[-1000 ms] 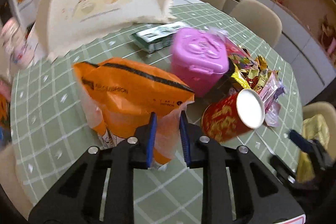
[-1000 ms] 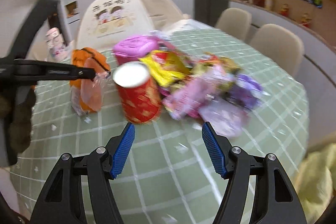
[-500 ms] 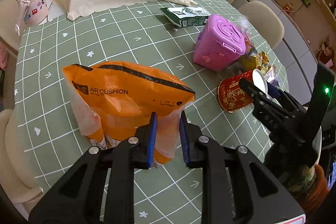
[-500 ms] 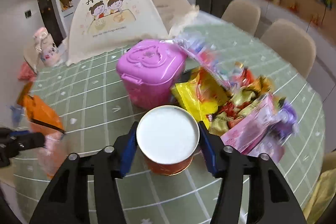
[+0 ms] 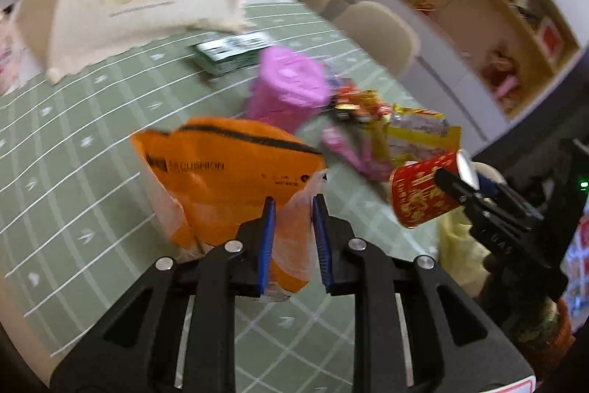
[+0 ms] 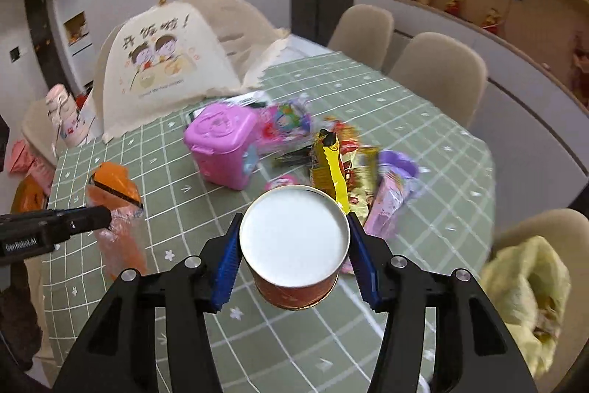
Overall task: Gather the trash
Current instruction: 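Carry the red cup and orange bag toward the yellow trash bag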
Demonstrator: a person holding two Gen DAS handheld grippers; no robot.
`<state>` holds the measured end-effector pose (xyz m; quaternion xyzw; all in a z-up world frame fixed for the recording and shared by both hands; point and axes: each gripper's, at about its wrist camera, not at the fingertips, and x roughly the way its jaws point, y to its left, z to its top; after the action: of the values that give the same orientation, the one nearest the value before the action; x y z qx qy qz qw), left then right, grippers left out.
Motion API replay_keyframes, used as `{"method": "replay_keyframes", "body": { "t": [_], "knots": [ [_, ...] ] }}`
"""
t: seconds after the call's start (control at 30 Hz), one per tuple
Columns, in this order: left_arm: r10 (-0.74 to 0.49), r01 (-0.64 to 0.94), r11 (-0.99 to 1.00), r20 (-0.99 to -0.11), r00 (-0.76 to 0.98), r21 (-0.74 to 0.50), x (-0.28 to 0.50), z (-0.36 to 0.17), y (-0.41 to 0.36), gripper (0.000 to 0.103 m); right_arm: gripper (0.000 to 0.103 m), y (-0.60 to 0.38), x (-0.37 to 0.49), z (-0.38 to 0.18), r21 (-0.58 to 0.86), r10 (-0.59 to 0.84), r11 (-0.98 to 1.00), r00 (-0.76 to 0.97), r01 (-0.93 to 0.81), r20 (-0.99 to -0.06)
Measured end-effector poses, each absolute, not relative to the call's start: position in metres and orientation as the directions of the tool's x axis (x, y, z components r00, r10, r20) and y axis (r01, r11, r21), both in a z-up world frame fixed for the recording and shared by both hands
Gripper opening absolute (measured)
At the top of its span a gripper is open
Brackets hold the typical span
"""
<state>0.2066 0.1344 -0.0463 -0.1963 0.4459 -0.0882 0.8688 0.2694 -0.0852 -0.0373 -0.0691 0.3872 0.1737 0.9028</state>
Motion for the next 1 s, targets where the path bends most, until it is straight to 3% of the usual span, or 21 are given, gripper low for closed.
{"method": "replay_keyframes", "body": {
  "t": [0.23,0.43,0.57,0.67,1.0],
  "knots": [
    [-0.336,0.099,0.93,-0.705,0.625,-0.355,0.225,-0.017,0.088,0.02,0.051,-0.13,0.266,-0.03,0.022,0.291,0.918,0.634,-0.396,-0.717],
    [-0.273,0.076,0.954,-0.733,0.623,-0.291,0.242,-0.021,0.054,0.02,0.051,-0.151,0.277,-0.076,0.092,0.34,0.897,0.543,-0.432,-0.768],
    [-0.25,0.046,0.96,-0.77,0.587,-0.276,0.24,-0.044,0.053,0.02,0.053,-0.162,0.275,-0.109,0.22,0.424,0.874,0.462,-0.433,-0.779],
    [-0.219,0.034,0.969,-0.792,0.57,-0.243,0.237,-0.062,0.053,0.02,0.054,-0.169,0.255,-0.113,0.176,0.409,0.886,0.543,-0.43,-0.733],
    [-0.221,-0.004,0.967,-0.845,0.487,-0.255,0.223,-0.109,0.076,0.02,0.054,-0.154,0.222,-0.117,0.093,0.271,0.944,0.586,-0.316,-0.764]
  ]
}}
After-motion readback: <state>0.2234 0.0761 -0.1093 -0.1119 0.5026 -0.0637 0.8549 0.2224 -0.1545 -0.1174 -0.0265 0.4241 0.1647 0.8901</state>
